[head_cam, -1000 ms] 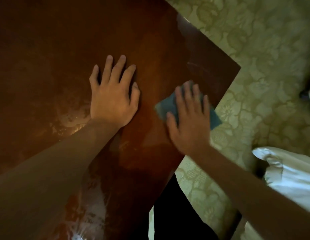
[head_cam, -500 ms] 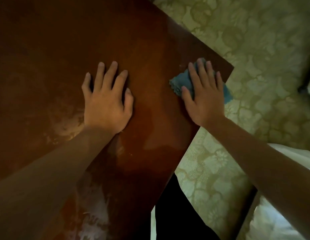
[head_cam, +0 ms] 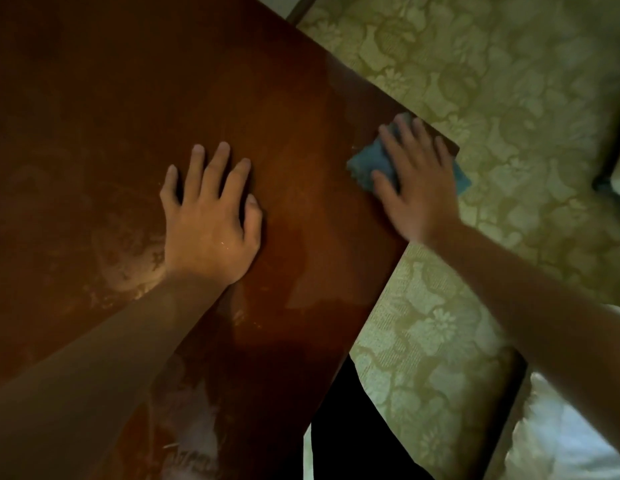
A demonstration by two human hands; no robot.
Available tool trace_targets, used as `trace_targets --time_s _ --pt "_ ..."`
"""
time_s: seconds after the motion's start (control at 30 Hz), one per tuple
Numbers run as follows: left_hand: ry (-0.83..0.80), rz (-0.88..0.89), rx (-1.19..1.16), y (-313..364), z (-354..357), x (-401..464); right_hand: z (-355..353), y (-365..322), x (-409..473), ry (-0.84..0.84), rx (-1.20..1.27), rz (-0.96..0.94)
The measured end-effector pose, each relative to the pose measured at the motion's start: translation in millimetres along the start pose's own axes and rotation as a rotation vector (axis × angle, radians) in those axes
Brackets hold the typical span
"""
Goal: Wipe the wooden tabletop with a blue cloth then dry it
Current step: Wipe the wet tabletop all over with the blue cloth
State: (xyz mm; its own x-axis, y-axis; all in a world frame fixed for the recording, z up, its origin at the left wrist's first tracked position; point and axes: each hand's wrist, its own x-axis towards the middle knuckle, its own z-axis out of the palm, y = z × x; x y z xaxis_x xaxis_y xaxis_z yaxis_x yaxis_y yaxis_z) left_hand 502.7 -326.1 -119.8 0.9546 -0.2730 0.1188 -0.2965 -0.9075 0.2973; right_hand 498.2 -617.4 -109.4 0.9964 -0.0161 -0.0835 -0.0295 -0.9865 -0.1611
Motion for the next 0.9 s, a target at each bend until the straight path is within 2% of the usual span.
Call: trace_targets --time_s 0.17,0.33,0.43,0.5,0.6,0.67,0.73,0.9 --pt "0.006 -0.001 -0.001 -0.3 0.7 0.0 2.7 -5.5 11.0 0.005 -0.032 0.070" --pt "-0.001 -0.008 0.007 1.9 -2.0 0.6 22.0 -51.1 -39.9 0.040 -0.027 -0.209" --pt "-0.012 -0.012 0.014 3.2 -2.9 1.3 17.7 -38.1 -28.3 -0.007 -0.045 -0.316" --pt "-0.018 -0.015 0.013 2.8 -2.9 1.6 8.6 -19.3 2.8 -0.034 -0.036 -0.263" --pt "-0.014 -0.015 0.014 2.3 -2.0 0.7 -4.3 -4.1 47.6 -0.034 -0.017 -0.058" --pt "-0.014 -0.018 0.016 2.3 -1.6 1.1 -3.2 -10.4 54.6 -0.024 -0.040 -0.017" --pt "-0.015 -0.020 0.018 3.5 -1.9 1.6 1.4 -24.8 42.2 -0.022 -0.049 -0.050" --pt "-0.018 -0.020 0.029 4.6 -3.7 2.5 23.2 -79.8 -18.5 0.005 -0.033 -0.266"
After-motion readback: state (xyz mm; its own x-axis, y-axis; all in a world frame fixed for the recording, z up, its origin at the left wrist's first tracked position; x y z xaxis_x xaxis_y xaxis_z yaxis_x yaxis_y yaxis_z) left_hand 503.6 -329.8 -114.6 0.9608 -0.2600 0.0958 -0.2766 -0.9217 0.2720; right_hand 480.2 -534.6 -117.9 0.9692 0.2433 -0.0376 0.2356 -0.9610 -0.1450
